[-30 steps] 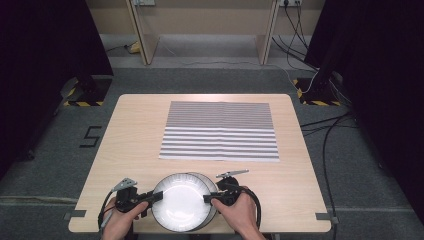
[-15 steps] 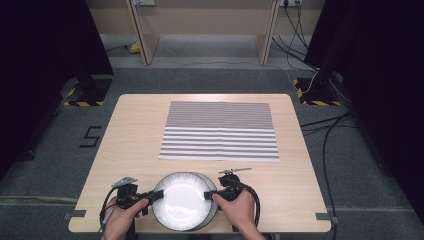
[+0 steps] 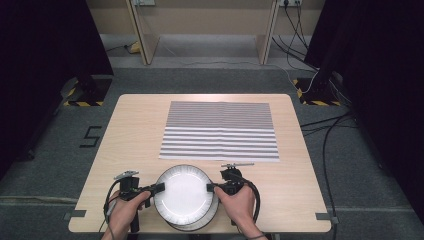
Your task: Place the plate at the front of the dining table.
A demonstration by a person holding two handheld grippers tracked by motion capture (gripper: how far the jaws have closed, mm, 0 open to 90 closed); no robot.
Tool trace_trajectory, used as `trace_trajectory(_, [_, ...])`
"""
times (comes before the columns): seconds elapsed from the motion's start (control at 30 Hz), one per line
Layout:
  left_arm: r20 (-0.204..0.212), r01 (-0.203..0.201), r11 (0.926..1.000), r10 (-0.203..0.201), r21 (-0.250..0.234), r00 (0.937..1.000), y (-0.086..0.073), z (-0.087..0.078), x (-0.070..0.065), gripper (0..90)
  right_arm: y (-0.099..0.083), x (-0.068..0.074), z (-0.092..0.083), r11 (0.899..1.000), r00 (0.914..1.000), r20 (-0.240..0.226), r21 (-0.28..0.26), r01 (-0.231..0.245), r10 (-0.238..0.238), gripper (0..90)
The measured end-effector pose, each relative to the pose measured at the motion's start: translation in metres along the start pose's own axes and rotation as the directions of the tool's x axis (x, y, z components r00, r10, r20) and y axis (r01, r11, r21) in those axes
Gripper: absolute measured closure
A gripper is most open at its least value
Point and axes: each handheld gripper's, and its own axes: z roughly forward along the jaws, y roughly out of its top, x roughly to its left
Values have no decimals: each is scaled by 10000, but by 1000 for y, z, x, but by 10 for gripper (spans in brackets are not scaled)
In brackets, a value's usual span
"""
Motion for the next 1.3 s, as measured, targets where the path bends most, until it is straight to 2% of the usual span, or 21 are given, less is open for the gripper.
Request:
trace_trajectory(0.2, [198, 330, 9995, -330, -15, 9993, -1, 5, 2, 803, 2, -3, -3, 9998, 10000, 35, -176, 25, -24, 850])
trace_trajectory(0.5, [250, 297, 9995, -296, -42, 9992, 4, 4, 1, 811, 5, -5, -6, 9988, 9999, -104, -485, -14, 9, 861])
trace_trajectory(0.53, [369, 293, 9996, -291, -35, 9989, 6, 3, 0, 821, 6, -4, -7, 9989, 10000, -35, -473, 55, -56, 860])
trace_trajectory(0.9, [508, 258, 9996, -253, -92, 9984, 11, 8, -3, 828, 10, -7, -12, 9971, 9996, 125, -713, 255, -246, 864])
trace_trajectory(1.07, [598, 488, 9988, -487, -11, 9970, 14, 10, -1, 831, 13, -9, -13, 9973, 9997, 101, -700, 236, -230, 865])
trace_trajectory(1.3, [651, 585, 9983, -584, 6, 9962, 22, 14, 0, 832, 18, -11, -13, 9968, 9996, 175, -756, 245, -232, 864])
